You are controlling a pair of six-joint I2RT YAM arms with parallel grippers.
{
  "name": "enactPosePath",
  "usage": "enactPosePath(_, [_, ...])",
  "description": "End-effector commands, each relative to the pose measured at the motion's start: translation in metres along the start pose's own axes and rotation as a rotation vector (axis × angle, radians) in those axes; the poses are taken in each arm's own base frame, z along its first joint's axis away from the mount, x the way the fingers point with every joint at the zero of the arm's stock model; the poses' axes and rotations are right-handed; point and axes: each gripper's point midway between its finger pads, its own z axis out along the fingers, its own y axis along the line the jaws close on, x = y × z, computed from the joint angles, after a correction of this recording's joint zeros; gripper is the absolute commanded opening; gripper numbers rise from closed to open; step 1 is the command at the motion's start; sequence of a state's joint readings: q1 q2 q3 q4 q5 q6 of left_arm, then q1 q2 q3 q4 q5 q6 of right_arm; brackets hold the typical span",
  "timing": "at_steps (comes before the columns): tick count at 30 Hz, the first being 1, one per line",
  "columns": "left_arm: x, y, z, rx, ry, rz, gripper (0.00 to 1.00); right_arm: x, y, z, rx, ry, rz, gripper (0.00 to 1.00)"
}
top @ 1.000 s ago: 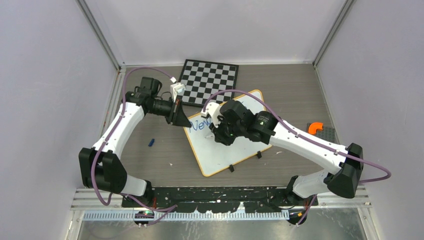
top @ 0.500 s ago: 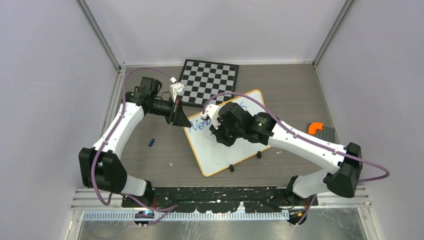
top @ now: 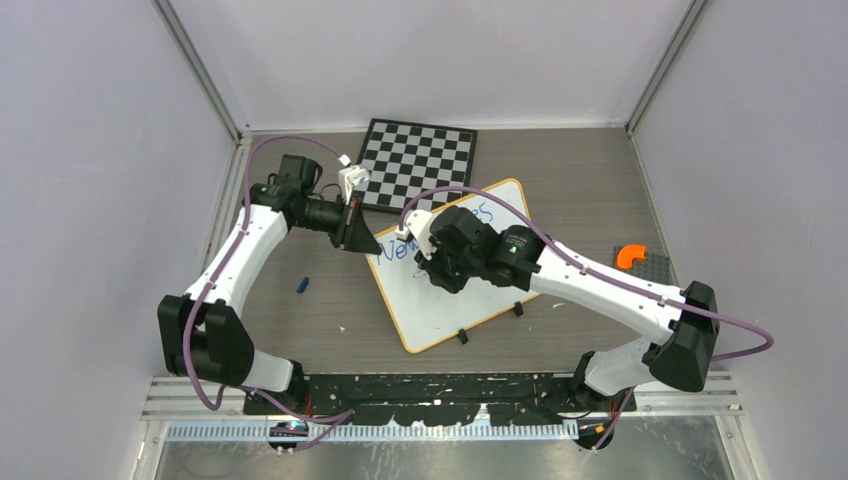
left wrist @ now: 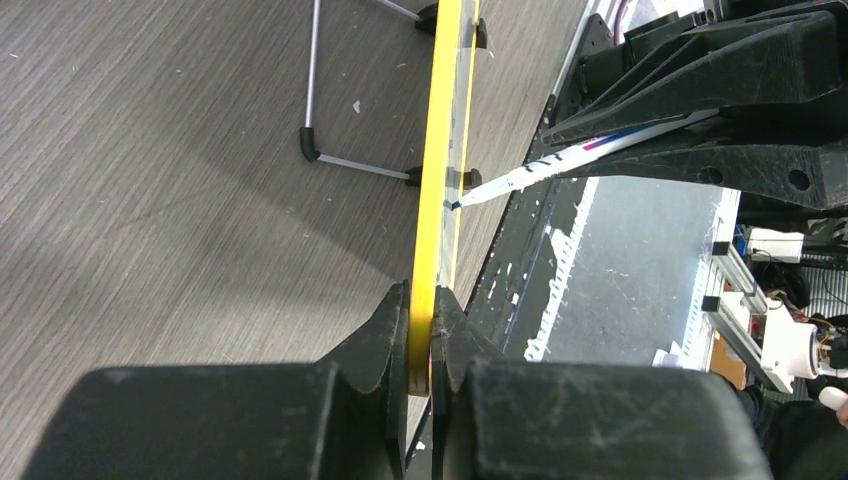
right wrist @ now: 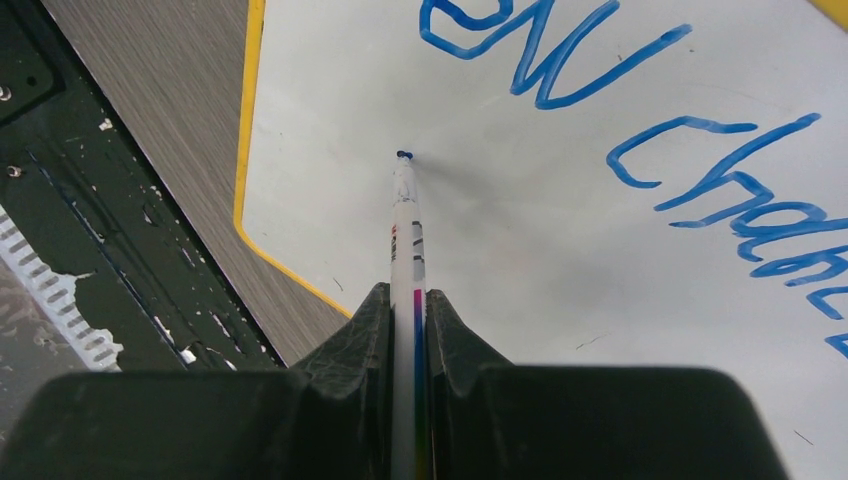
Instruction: Write a sentence on the whiteboard
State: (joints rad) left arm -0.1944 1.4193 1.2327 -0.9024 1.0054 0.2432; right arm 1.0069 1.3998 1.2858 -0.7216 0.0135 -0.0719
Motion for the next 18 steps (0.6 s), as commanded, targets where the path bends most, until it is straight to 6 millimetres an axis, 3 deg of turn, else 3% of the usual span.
enactPosePath(1, [0.0, 0.015, 0.002, -0.066, 0.007, 0.039, 0.0, -0.023, -0.006, 0.005, 0.033, -0.064, 0.015, 0.0])
enactPosePath(8, [0.0, 0.016, 0.002, -0.063, 0.008, 0.039, 0.0, -0.023, 0.0, 0.008, 0.01, -0.058, 0.007, 0.0])
enactPosePath(18, [0.0, 0.017, 0.003, -0.064, 0.012, 0.037, 0.0, 0.001, 0.006, 0.015, -0.011, 0.005, -0.036, 0.0])
